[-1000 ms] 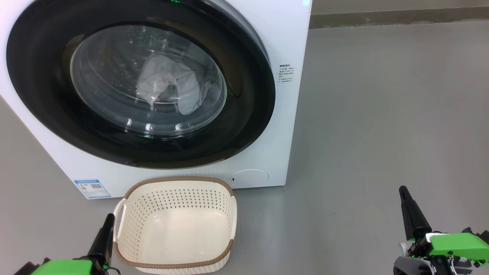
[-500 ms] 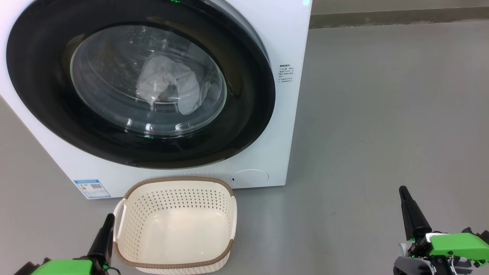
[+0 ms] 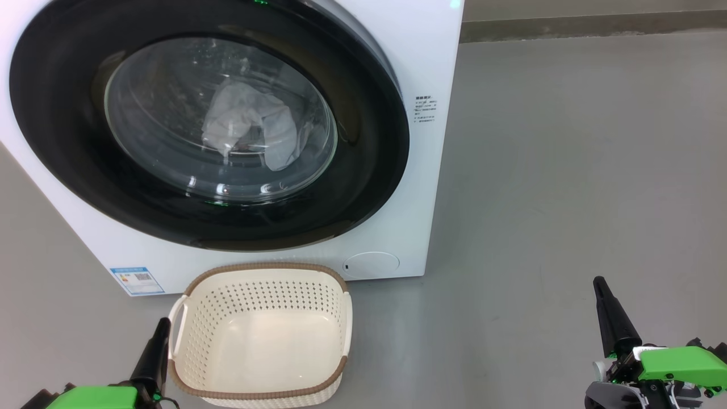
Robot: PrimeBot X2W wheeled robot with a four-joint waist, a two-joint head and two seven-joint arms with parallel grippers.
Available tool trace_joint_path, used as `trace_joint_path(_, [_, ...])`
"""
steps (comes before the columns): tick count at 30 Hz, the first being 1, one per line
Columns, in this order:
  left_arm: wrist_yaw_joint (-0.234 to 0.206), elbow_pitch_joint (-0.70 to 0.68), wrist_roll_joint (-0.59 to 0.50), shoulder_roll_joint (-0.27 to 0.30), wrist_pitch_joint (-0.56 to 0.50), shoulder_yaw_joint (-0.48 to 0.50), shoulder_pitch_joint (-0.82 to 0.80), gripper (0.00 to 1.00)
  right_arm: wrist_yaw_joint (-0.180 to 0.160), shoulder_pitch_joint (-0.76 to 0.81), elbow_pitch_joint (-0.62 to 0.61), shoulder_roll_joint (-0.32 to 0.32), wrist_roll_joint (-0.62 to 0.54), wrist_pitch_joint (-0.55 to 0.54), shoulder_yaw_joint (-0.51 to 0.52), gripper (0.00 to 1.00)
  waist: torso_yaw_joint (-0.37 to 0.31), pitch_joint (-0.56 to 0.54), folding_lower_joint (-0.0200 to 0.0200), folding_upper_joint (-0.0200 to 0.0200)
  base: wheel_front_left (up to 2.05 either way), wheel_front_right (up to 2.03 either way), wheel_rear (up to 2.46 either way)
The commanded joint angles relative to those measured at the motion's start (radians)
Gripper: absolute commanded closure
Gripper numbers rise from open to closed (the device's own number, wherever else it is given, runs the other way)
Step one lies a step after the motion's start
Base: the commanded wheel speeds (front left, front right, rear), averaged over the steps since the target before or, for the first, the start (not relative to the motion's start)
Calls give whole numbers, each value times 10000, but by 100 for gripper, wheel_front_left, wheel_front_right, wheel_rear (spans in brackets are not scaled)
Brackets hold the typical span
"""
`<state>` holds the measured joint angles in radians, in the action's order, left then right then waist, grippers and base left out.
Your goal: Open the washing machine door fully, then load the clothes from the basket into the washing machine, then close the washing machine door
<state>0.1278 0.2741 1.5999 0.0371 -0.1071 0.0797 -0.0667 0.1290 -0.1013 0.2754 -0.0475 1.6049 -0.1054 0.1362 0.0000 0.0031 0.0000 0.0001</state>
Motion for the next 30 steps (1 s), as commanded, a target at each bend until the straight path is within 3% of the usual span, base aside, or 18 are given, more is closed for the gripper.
trace_joint_path(1, [29, -293, 88, 131, -61, 341, -413, 100, 17, -66, -307, -28, 39, -77, -226, 100, 0, 0, 0, -1, 0, 0, 0])
trace_joint_path(30, [29, -293, 88, 131, -61, 340, -413, 100, 17, -66, -307, -28, 39, -77, -226, 100, 0, 0, 0, -1, 0, 0, 0])
